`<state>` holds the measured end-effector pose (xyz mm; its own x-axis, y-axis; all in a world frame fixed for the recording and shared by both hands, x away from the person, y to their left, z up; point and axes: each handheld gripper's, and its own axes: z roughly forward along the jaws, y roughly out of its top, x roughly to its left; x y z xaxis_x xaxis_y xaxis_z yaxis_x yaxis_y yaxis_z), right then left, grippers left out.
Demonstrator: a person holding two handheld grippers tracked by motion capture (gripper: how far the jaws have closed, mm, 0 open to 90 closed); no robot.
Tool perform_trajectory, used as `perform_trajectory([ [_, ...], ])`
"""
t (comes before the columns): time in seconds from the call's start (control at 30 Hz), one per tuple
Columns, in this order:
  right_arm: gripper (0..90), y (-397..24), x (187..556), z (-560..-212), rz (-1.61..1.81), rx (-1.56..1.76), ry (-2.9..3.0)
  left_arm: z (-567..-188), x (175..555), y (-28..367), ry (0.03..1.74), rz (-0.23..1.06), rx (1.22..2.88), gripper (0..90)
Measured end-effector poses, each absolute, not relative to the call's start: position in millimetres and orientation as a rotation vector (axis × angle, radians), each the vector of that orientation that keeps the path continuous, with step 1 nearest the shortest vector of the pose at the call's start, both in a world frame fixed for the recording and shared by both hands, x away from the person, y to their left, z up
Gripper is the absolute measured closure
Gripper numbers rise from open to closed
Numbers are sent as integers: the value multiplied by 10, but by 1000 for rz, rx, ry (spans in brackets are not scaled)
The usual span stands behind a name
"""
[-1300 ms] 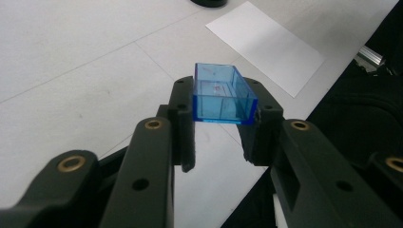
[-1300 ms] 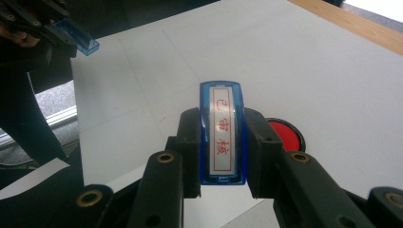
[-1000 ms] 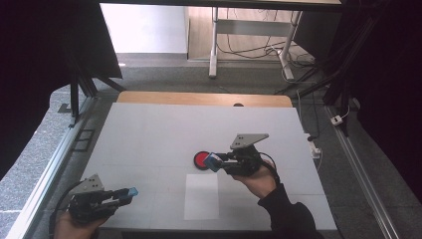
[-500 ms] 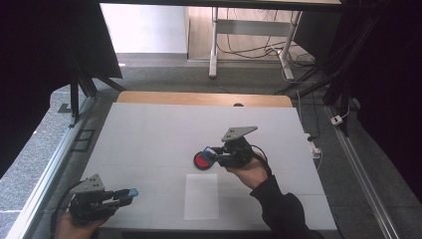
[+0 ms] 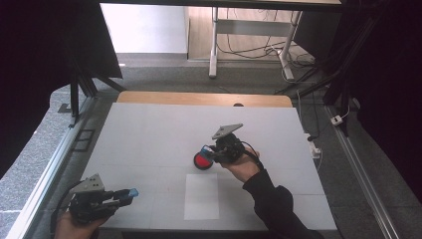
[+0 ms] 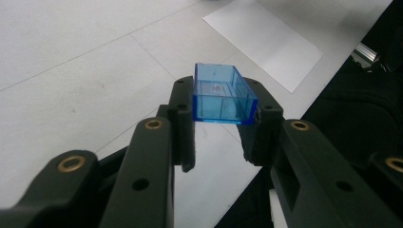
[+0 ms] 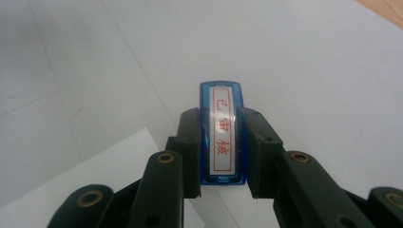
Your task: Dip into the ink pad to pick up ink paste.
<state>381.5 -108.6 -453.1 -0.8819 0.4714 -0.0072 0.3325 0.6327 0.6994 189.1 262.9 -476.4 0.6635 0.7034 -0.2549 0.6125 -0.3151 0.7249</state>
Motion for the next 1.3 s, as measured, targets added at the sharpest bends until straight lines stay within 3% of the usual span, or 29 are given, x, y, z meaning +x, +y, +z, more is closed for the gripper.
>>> perform_trajectory([
  [0.77, 709, -889, 3979, -4810, 951, 698, 2724, -4767, 1892, 2646, 1015, 120, 2017, 688],
  [1.3, 711, -706, 3889, -4785, 800, 650, 2690, -4769, 1891, 2646, 1012, 117, 2020, 688],
])
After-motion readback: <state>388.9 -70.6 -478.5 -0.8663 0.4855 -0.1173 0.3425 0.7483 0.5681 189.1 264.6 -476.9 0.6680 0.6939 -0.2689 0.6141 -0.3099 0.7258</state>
